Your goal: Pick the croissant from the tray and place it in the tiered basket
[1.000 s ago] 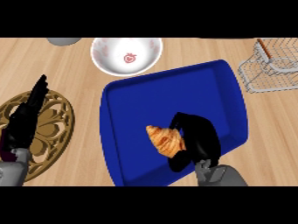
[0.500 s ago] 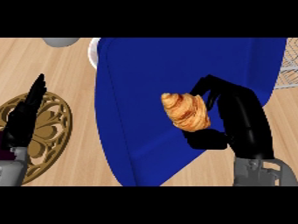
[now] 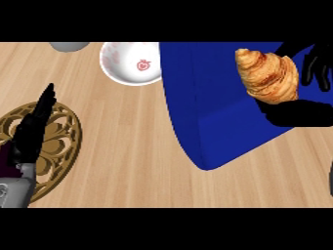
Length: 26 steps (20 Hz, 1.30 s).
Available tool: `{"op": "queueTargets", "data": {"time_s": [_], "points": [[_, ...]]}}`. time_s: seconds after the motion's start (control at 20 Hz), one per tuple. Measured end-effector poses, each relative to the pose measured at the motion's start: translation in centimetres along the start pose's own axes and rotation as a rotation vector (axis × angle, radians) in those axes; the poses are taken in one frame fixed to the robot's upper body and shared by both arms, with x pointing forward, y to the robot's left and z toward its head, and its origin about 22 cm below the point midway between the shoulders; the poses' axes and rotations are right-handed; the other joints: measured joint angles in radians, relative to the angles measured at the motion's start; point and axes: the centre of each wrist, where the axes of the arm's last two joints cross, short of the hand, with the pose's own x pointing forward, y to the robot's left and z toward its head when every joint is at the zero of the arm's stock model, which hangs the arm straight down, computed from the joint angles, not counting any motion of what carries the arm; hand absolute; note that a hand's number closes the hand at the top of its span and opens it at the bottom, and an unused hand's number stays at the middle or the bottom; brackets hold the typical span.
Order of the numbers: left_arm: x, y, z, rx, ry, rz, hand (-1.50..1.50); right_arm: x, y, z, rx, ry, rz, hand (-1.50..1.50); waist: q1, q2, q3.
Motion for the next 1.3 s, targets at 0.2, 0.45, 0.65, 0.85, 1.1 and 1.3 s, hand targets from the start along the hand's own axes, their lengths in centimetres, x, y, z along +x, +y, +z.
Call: {"op": "queueTargets", "data": {"time_s": [0.2, 0.45, 0.65, 0.85, 1.1, 1.3], "points": [[0.3, -0.3, 0.2, -0.005, -0.003, 0.002, 0.0, -1.4, -1.8, -2.7, 0.019, -0.001, -0.047, 1.5, 0.004, 0.001, 0.0], [0.2, 0.2, -0.1, -0.002, -0.009, -0.001, 0.0, -3.1, -2.6, -5.9, 0.022, -0.019, 0.021, 1.5, 0.008, 0.003, 0.0], [0.2, 0.3, -0.3, -0.004, -0.013, 0.0, 0.0, -5.0, -2.4, -7.8, -0.015, -0.009, 0.15, 1.5, 0.013, 0.006, 0.0], [0.4, 0.1, -0.4, -0.01, -0.017, -0.001, 0.0, -7.5, -2.3, -9.3, -0.062, 0.021, 0.319, 1.5, 0.018, 0.008, 0.001], [0.5, -0.1, -0.3, -0.013, -0.018, 0.002, 0.0, -11.4, -2.9, -11.6, -0.096, 0.054, 0.416, 1.5, 0.019, 0.007, 0.001], [0.3, 0.3, -0.4, -0.01, -0.013, 0.003, 0.0, -14.0, -3.8, -13.0, -0.06, 0.039, 0.434, 1.5, 0.017, 0.007, 0.001]]}}
